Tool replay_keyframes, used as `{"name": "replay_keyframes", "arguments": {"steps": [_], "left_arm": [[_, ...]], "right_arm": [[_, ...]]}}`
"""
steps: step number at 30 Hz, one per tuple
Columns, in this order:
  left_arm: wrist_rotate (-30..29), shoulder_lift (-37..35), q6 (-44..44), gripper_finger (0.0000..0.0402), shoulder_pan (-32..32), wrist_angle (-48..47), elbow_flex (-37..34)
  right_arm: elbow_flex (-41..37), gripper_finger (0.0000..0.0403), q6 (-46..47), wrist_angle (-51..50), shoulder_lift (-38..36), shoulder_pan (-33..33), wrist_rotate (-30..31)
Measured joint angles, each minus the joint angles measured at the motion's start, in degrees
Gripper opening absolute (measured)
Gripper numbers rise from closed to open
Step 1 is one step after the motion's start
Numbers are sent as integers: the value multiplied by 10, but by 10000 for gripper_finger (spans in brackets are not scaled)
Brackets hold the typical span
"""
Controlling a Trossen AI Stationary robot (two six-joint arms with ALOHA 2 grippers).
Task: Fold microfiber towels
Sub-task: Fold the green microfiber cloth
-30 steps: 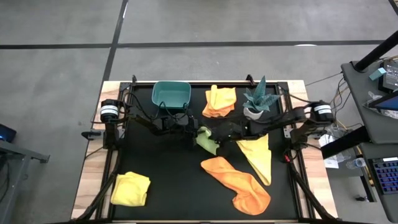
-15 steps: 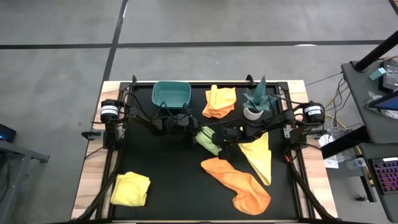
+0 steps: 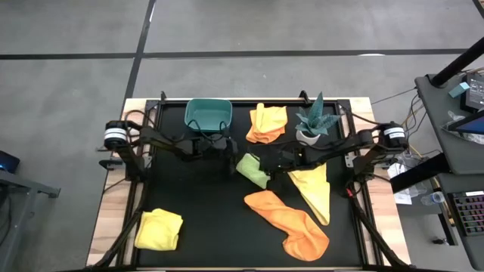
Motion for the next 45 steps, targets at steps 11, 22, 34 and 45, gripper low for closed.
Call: {"name": "replay_keyframes", "arguments": {"steps": [11, 22, 34, 45], "left_arm": [[106, 34, -2, 160, -38, 35, 0], [93, 84, -19, 160, -35, 42, 2], [85, 37, -33, 160, -36, -9, -1], [70, 20, -12, 160, -32, 23, -1]], "right_arm": [[0, 8, 26, 19, 44, 31, -87], [-2, 9, 40, 11, 82, 32, -107], [1, 8, 30, -50, 22, 29, -104], [0, 9, 19, -63, 4, 3, 0]]}}
